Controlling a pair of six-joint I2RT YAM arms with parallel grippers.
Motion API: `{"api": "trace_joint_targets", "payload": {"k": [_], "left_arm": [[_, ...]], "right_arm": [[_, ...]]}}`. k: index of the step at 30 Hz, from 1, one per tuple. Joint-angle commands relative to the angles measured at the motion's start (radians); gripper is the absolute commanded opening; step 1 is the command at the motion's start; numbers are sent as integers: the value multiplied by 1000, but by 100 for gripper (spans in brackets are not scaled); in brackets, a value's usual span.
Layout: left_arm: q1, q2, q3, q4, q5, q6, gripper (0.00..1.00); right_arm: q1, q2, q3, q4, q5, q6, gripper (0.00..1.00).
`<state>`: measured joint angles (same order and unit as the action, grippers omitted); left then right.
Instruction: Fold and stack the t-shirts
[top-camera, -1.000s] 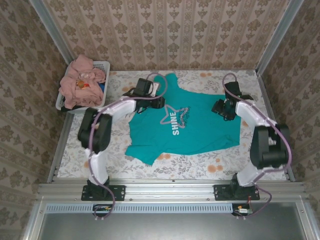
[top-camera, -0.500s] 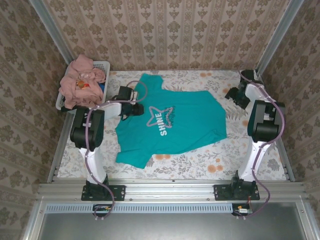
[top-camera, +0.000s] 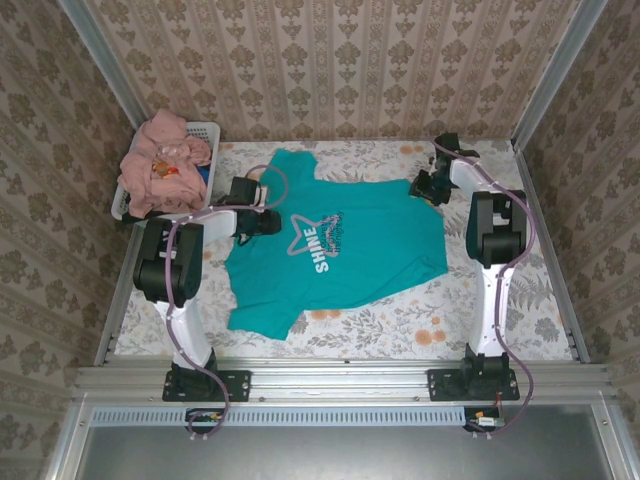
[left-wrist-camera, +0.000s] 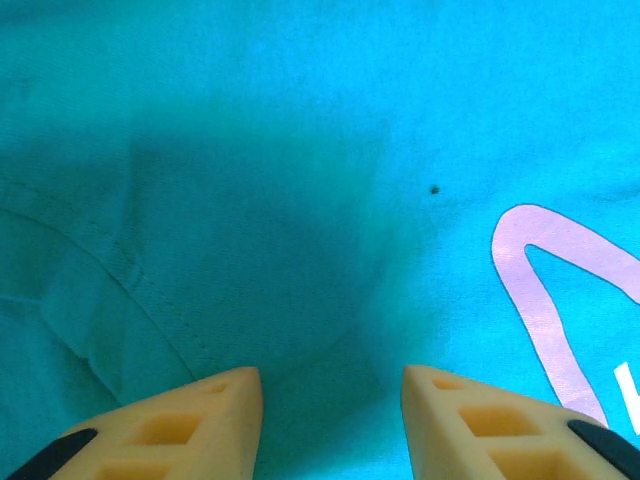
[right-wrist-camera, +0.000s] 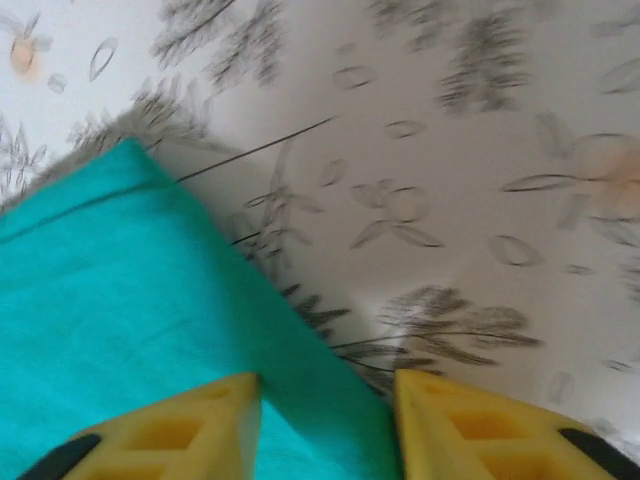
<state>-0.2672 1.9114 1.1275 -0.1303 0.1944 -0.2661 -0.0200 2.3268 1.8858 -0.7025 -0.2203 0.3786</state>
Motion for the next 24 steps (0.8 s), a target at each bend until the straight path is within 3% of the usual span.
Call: {"api": "trace_joint_targets", "payload": {"k": [1,4,6,9,11,12,14,18,21,24], "left_arm": [[18,9,-38,-78,21,-37,44],[22,-12,-45,-74,37,-40,44],[22,-21,-47,-77,39,-43,44],[24,-26,-53,-73,42,-51,44],[25,-23,-55,-73,47,-54,44],[27,-21,-55,-72,49,-55,44],[28,-16,-54,-73,55,-56,44],[33,-11,-48,-79,55,-54,44],[33,-11,-47,-78,59,-53,44],[33,-8,-48,-78,65,-53,44]], "right_arm": [[26,-17,43,-108,-34,-53,26],[91,-93,14,-144,3,-101,10],[162,-155,-47,-140,95,-126,10],[309,-209,-138,-162,287,-171,21],[363,-221,-188,-183,300,-176,42],[373,-234,-213,-190,286,-165,48],[374,-294,-273,-163,234,-136,55],[344,-474,-436,8,86,-87,61],[268,-503,-477,65,102,-25,61],[227,-439,-434,53,124,-46,60]]}}
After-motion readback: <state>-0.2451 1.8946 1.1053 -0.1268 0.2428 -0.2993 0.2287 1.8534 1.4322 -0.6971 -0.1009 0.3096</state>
